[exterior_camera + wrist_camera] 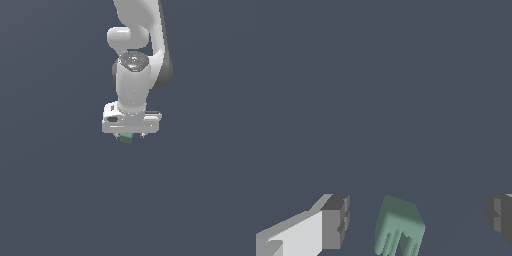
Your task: Pick up the object and move it to a goal position.
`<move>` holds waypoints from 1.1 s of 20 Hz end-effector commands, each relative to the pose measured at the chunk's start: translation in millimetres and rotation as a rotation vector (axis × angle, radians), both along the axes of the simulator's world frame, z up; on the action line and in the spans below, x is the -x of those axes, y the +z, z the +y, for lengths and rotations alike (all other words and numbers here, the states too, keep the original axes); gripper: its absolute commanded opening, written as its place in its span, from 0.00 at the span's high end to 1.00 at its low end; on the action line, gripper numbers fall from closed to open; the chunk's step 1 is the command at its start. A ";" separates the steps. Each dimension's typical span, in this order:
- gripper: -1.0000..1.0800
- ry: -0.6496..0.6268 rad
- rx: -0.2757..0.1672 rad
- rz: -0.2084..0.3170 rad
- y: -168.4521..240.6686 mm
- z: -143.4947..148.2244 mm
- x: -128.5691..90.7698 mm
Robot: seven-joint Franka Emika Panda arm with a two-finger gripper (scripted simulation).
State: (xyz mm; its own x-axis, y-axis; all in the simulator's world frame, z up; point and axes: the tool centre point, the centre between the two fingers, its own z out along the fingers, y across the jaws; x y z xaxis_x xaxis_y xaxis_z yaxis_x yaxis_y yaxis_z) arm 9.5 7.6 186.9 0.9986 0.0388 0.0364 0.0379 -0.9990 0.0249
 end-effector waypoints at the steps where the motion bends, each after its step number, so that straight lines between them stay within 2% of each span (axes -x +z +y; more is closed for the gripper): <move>1: 0.04 0.000 0.000 0.000 0.0 0.0 0.0; 10: 0.04 -0.045 0.029 -0.021 11.6 -33.7 -5.2; 16: 0.04 -0.051 0.025 -0.019 7.1 -31.1 -1.9; 22: 0.04 -0.089 0.013 -0.012 -10.6 -27.3 12.7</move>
